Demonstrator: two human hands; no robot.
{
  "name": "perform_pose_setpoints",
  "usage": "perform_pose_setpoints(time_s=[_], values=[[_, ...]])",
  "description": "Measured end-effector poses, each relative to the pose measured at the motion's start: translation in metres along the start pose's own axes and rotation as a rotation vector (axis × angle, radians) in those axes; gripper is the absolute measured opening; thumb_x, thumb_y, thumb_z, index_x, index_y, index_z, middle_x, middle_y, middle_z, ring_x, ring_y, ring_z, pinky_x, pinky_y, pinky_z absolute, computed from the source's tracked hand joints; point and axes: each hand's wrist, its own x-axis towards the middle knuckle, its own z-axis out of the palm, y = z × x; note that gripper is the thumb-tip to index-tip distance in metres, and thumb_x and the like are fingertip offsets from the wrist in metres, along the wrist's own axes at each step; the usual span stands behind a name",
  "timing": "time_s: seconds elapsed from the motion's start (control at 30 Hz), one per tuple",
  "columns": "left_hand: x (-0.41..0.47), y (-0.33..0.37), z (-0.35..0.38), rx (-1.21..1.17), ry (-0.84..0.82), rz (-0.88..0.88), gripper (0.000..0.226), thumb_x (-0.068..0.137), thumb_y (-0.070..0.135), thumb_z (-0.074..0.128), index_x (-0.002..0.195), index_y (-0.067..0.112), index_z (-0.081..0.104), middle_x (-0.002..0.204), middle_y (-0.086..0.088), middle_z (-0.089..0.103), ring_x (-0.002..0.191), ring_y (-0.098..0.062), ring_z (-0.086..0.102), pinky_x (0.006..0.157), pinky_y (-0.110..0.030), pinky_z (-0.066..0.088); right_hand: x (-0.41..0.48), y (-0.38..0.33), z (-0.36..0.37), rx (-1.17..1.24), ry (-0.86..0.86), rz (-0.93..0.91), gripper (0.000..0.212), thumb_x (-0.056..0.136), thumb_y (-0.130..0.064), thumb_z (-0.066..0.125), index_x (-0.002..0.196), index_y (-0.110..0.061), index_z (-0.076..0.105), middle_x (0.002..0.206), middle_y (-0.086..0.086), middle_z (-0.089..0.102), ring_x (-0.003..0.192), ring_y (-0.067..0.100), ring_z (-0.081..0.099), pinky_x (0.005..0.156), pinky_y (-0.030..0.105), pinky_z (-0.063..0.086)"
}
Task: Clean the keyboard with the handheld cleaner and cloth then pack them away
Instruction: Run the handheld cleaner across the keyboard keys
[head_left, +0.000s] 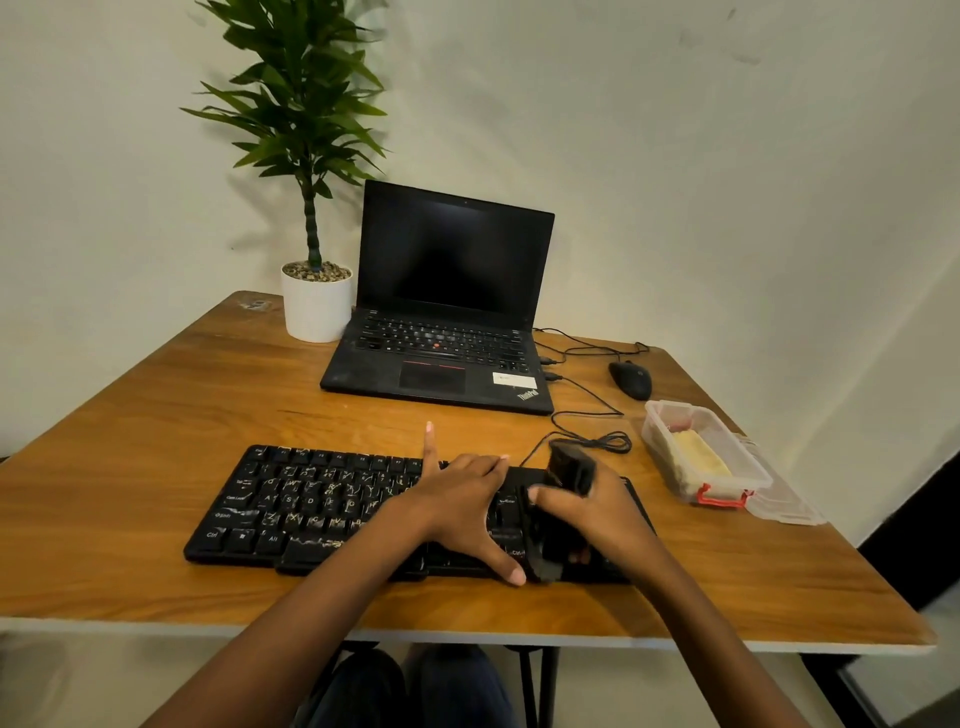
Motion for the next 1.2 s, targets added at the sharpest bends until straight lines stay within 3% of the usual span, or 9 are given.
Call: perform_pose_setpoints(time_s=[0.07,0.23,0.37,0.53,0.63,0.83,1.0,1.13,1.2], values=[[0.0,0.0,-0.001,0.001,0.004,0.004,0.124,0.064,0.077,0.059,0.149,0.013,-0.005,0.158,-0.002,0.0,0.145,-0.019,-0.004,0.091,-0.064,-0.034,-0.006,0.0,-0.002,0.006,-0.031,0.049,0.026,0.078,-0.028,0.071,0.096,-0.022,0.053,0.09,0.0,0.063,0.073,0.011,0.065,0.045,0.024,0.05],[-0.006,-0.004,-0.001,0.002,0.011,-0.003,0.125,0.065,0.078,0.058,0.148,0.017,-0.012,0.158,-0.001,-0.006,0.145,-0.019,-0.008,0.091,-0.065,-0.033,0.037,0.001,0.008,-0.052,0.174,-0.023,0.033,0.08,-0.031,0.068,0.101,-0.014,0.05,0.09,0.003,0.06,0.073,0.013,0.062,0.042,0.017,0.045],[-0.011,-0.017,-0.003,-0.018,-0.02,-0.044,0.126,0.064,0.077,0.059,0.146,0.024,-0.02,0.158,0.0,-0.007,0.144,-0.02,-0.01,0.092,-0.066,-0.032,0.062,0.004,0.018,-0.12,0.304,-0.142,0.032,0.081,-0.029,0.068,0.102,-0.016,0.047,0.082,-0.01,0.052,0.076,0.008,0.054,0.058,0.01,0.037],[-0.011,-0.02,-0.001,-0.028,-0.022,-0.036,0.127,0.062,0.077,0.06,0.143,0.029,-0.026,0.158,0.0,-0.002,0.145,-0.021,-0.006,0.087,-0.063,-0.037,0.051,0.009,0.005,-0.125,0.16,-0.085,0.033,0.081,-0.029,0.068,0.103,-0.021,0.044,0.082,-0.004,0.058,0.063,0.011,0.06,0.046,0.018,0.045],[-0.01,-0.018,-0.002,-0.02,-0.009,-0.036,0.129,0.062,0.077,0.061,0.142,0.028,-0.027,0.158,-0.002,0.001,0.145,-0.023,-0.004,0.086,-0.062,-0.037,0.053,0.005,0.003,-0.167,0.193,-0.084,0.032,0.081,-0.03,0.067,0.102,-0.021,0.044,0.083,-0.004,0.058,0.069,0.014,0.061,0.051,0.022,0.049],[-0.012,-0.018,-0.002,0.017,0.015,-0.032,0.131,0.06,0.08,0.059,0.143,0.026,-0.027,0.158,-0.002,0.005,0.145,-0.022,-0.001,0.091,-0.067,-0.031,0.052,0.001,0.016,-0.033,0.109,-0.073,0.031,0.083,-0.029,0.066,0.103,-0.015,0.047,0.084,0.003,0.061,0.054,0.009,0.061,0.038,0.017,0.043],[-0.015,-0.017,0.0,0.05,0.058,-0.044,0.13,0.061,0.082,0.056,0.142,0.024,-0.029,0.157,-0.003,0.007,0.144,-0.022,0.003,0.093,-0.068,-0.028,0.056,-0.004,0.02,-0.118,0.155,-0.119,0.028,0.082,-0.028,0.066,0.1,-0.016,0.048,0.082,-0.003,0.055,0.07,0.006,0.055,0.052,0.016,0.042],[-0.016,-0.017,0.001,0.029,0.081,-0.045,0.131,0.06,0.082,0.056,0.14,0.025,-0.032,0.155,-0.004,0.015,0.143,-0.023,0.011,0.093,-0.067,-0.03,0.053,-0.003,0.018,-0.036,-0.016,-0.086,0.027,0.083,-0.028,0.065,0.098,-0.011,0.05,0.088,0.008,0.061,0.072,0.017,0.063,0.043,0.021,0.047],[-0.016,-0.017,0.0,0.024,0.083,-0.044,0.132,0.06,0.082,0.056,0.141,0.025,-0.03,0.154,-0.005,0.018,0.142,-0.023,0.014,0.094,-0.068,-0.029,0.057,-0.003,0.016,-0.075,0.035,-0.086,0.026,0.083,-0.026,0.065,0.098,-0.012,0.049,0.087,0.007,0.061,0.072,0.019,0.062,0.046,0.024,0.048]])
